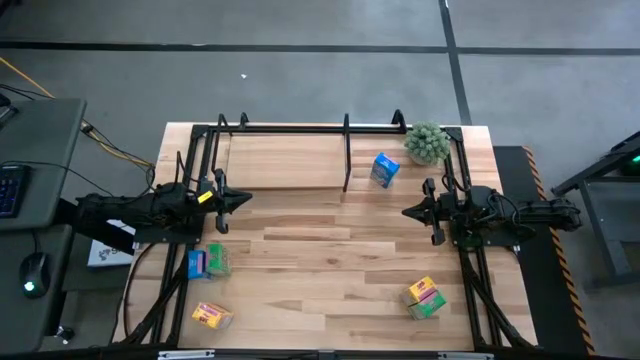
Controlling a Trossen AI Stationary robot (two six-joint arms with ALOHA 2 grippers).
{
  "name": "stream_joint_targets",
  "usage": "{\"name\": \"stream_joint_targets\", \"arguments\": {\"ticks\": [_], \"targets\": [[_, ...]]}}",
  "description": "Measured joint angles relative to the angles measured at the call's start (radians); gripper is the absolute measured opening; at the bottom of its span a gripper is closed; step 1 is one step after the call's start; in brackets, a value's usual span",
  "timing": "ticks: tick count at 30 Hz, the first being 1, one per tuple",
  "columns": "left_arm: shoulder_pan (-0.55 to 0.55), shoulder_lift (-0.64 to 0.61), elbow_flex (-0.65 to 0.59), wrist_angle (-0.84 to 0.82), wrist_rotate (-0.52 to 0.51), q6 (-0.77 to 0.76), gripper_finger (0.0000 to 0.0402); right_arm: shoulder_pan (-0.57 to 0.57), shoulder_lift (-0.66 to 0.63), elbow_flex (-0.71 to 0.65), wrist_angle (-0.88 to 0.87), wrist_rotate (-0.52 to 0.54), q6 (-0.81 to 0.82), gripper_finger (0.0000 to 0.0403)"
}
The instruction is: Stack cereal on shelf
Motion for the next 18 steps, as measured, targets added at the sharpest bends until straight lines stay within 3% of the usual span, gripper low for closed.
{"name": "stream_joint_targets", "arguments": {"ticks": [18], "targets": [[0.000, 0.000, 0.000, 0.000, 0.000, 0.000, 0.0003, 0.000, 0.000, 0.000, 0.006, 0.001, -0.022, 0.0000]]}}
